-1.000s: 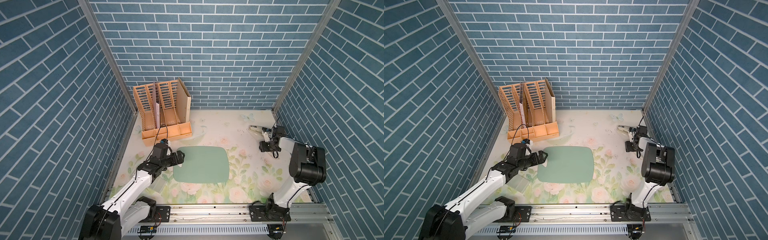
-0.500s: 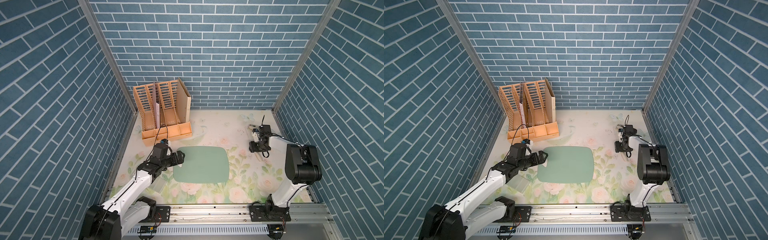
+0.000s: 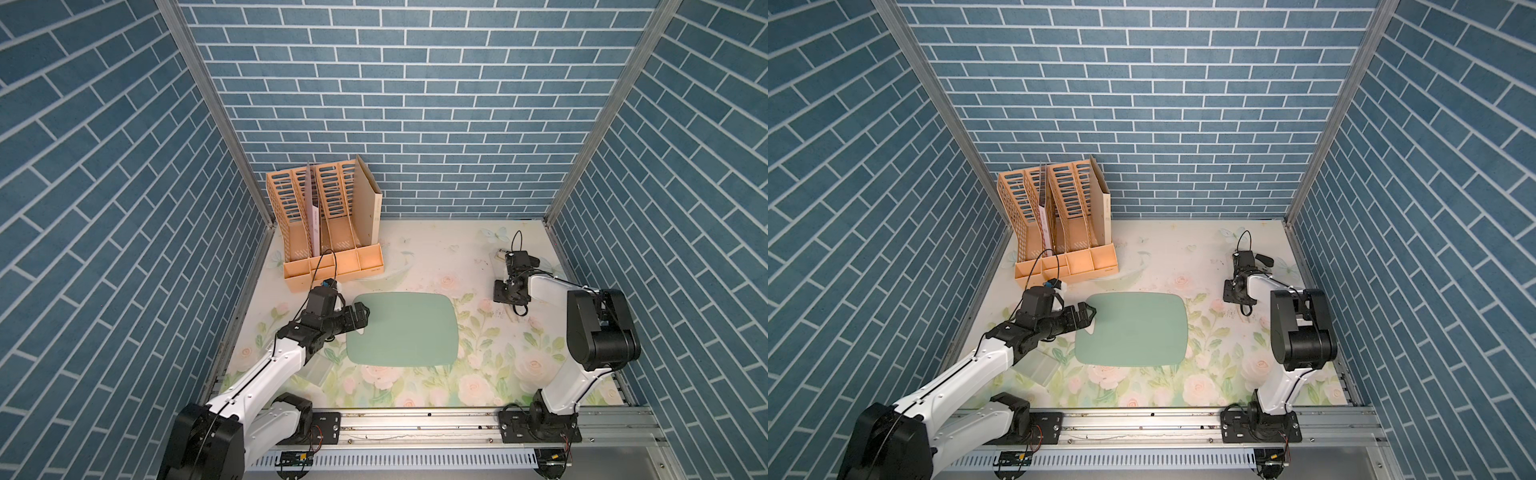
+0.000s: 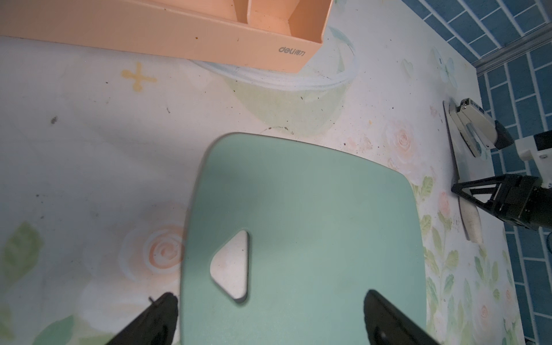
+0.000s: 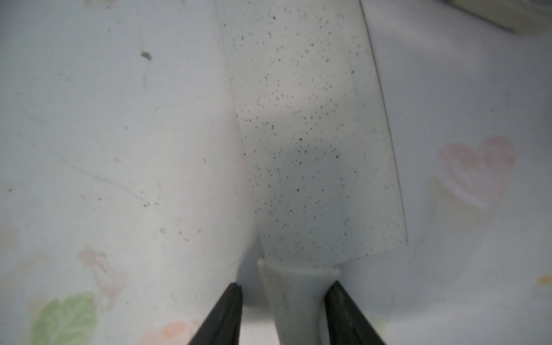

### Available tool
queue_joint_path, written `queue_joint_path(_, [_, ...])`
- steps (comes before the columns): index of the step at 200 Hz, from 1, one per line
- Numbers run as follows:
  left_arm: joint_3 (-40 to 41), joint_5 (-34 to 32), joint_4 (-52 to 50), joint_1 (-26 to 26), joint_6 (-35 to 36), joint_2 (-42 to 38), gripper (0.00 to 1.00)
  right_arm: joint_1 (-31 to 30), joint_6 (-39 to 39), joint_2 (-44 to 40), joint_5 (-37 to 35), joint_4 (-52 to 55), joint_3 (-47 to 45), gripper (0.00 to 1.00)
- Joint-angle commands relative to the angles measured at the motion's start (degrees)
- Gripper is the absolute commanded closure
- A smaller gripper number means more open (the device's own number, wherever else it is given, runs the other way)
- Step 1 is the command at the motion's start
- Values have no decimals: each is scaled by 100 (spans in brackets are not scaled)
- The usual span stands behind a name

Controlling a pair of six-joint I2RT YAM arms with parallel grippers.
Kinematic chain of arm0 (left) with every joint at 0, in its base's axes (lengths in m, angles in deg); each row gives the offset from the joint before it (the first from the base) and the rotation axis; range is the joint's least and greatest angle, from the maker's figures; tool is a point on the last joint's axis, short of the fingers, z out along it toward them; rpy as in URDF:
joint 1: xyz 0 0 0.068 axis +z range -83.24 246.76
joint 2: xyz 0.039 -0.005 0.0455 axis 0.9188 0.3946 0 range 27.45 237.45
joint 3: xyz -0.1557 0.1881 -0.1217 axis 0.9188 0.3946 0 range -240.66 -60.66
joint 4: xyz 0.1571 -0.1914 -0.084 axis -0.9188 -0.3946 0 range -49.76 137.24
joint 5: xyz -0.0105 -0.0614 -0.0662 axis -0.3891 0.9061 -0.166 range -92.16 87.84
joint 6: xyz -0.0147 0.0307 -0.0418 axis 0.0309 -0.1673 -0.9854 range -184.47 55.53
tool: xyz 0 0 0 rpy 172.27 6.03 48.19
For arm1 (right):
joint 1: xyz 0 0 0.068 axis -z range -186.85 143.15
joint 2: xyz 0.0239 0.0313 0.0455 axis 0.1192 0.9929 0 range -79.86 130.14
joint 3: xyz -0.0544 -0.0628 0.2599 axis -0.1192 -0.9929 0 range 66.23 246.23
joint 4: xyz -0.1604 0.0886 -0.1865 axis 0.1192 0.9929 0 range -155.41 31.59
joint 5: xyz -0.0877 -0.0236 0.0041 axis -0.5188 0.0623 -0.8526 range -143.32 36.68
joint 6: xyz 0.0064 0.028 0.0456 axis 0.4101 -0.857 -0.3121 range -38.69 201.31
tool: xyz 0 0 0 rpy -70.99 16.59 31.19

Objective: Align the knife with the edge of the cutting board
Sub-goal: Pick up the knife at the center of the board.

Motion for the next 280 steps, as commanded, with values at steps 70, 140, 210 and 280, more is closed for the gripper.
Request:
queue_joint_path(70, [51, -73, -158, -2, 15, -36, 0, -100, -159, 360, 320, 522, -490, 87])
queue_joint_path(140, [36, -47, -144, 6, 2, 36, 0, -326, -302, 11, 579, 576, -452, 100])
queue_joint_path(210, [16, -32, -212, 4, -45, -1, 0, -1232, -653, 102, 720, 621, -274, 100])
queue_joint_path(280, [27, -42, -212, 6, -53, -21, 0, -1599, -978, 28, 817, 523, -91, 100])
